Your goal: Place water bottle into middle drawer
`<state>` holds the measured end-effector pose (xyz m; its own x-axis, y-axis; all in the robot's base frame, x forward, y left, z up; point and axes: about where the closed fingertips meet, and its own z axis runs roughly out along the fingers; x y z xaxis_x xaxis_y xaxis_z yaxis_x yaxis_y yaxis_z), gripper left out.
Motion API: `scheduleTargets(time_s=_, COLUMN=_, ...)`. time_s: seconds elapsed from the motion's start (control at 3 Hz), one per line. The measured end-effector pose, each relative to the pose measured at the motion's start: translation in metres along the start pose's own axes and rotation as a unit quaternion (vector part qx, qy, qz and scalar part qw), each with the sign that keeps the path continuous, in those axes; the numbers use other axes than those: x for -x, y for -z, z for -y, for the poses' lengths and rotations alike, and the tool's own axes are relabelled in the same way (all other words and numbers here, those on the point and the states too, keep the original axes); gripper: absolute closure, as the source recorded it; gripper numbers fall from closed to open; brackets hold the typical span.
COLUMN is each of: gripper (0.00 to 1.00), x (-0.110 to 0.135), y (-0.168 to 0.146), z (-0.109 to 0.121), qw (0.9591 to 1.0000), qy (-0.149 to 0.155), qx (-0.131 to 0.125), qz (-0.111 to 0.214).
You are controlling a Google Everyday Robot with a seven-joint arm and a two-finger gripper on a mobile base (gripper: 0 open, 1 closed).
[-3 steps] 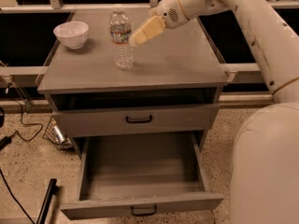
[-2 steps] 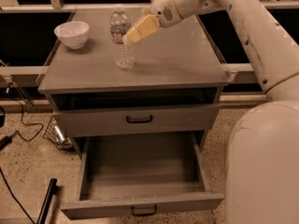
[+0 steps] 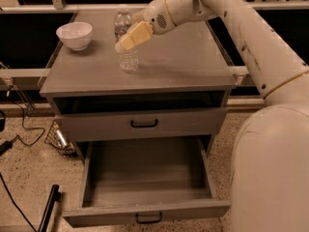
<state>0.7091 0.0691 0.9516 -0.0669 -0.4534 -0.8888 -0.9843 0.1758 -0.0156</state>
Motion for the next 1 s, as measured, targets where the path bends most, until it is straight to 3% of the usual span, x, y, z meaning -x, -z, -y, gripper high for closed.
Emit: scheduleTargets(time_s=1.0, gripper=0.00, x=-0.012, y=-0.024, z=0.023, qw=0.9996, qy=0.019, qx=-0.022, qz=0.001)
